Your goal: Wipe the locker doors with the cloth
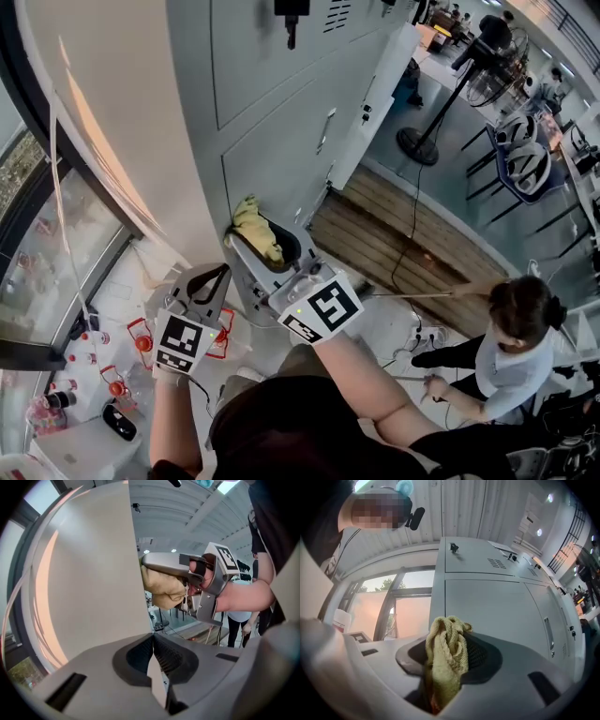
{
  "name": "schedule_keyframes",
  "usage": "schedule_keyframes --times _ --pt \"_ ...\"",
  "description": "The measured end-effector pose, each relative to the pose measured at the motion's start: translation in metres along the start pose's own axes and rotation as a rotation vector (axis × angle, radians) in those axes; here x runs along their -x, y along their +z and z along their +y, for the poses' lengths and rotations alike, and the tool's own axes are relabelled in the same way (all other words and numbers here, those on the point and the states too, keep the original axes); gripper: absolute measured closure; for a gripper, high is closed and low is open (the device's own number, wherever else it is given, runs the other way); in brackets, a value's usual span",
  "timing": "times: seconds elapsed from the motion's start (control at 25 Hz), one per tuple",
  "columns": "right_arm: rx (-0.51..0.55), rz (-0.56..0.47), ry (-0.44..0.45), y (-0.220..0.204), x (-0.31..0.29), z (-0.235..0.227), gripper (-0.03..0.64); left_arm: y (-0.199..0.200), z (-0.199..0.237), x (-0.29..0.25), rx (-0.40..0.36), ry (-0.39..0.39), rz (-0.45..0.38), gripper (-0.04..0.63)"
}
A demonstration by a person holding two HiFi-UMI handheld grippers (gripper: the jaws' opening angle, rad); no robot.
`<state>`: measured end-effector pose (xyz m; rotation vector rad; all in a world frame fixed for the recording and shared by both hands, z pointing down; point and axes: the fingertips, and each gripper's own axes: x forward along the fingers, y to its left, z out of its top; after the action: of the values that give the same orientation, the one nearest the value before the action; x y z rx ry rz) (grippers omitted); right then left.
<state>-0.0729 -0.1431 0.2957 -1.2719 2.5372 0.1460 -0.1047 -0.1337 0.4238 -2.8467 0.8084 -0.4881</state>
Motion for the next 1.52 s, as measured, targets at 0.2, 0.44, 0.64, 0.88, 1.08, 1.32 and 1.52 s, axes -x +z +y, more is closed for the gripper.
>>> schedule_keyframes --times 0.2,0.44,0.64,0.88,1.08,1.32,1.52 --pt "-0.005 -0.023 -0.018 -0.002 0.001 0.0 0.457 -0.001 0.0 0.0 0.007 -0.008 0.005 0.584" --pt "0.029 -0.015 0.011 -0.003 0.003 0.0 0.457 -0.001 0.0 0.001 0.046 -0.015 -0.008 0.584" --pt "0.036 -0.013 0.034 -0.003 0.006 -0.007 0.457 -0.003 0.0 0.002 0.109 -0.005 -0.016 0.584" --pt "-0.015 0.004 0.058 -0.009 0.007 -0.028 0.457 -0.002 0.001 0.003 0.149 0.023 -0.03 0.584" --pt "-0.041 0.027 0.087 -0.017 0.006 -0.047 0.457 -0.002 0.002 0.001 0.149 0.065 -0.019 0.584" --pt "-0.04 0.052 0.098 -0.026 0.005 -0.073 0.457 -0.001 0.003 -0.001 0.146 0.097 -0.015 0.584" --pt "-0.03 0.055 0.12 -0.025 0.003 -0.09 0.457 0.001 0.002 -0.001 0.178 0.132 0.01 0.584"
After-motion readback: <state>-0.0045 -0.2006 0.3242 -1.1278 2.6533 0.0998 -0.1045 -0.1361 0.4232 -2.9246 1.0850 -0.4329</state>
